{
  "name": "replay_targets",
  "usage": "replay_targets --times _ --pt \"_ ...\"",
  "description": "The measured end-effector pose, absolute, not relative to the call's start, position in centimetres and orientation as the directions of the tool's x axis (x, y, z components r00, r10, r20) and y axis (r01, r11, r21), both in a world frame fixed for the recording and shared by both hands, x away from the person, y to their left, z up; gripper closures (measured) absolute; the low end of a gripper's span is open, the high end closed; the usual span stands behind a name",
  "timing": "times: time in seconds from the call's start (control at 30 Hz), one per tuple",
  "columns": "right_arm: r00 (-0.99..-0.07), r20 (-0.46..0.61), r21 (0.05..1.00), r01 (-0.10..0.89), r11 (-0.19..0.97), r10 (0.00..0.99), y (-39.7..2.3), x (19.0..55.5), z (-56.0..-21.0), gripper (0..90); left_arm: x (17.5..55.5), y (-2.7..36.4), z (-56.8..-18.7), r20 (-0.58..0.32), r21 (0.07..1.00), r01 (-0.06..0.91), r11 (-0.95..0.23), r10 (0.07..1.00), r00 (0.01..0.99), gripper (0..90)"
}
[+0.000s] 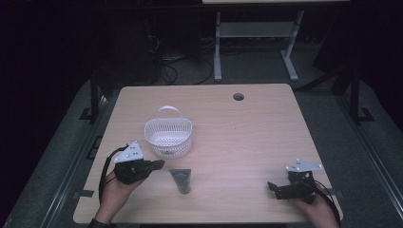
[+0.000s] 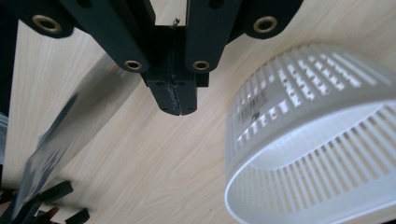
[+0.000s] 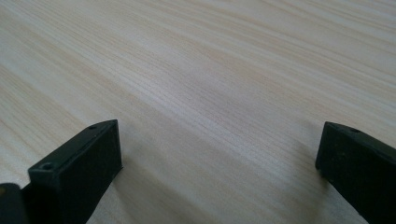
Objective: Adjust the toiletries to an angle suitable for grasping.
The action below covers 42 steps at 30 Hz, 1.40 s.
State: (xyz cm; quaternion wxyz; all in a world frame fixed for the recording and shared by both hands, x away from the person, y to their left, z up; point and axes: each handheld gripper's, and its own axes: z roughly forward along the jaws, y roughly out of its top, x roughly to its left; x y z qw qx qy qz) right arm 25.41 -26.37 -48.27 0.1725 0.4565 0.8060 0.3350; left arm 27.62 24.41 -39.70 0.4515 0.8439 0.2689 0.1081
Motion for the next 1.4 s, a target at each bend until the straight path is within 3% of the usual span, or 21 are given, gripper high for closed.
replay_targets --times 0.73,1.4 --pt "-0.523 0.028 0.698 0.621 0.358 0.852 -26.4 25.4 -48.3 0.0 26.6 22.8 -36.8 -0.112 0.867 0.311 -0.390 0.456 0.883 89.7" --pt "-0.523 0.028 0.698 0.621 0.358 0.852 -26.4 25.4 -48.3 0.0 25.6 23.2 -36.8 -0.137 0.864 0.326 -0.384 0.444 0.886 89.7"
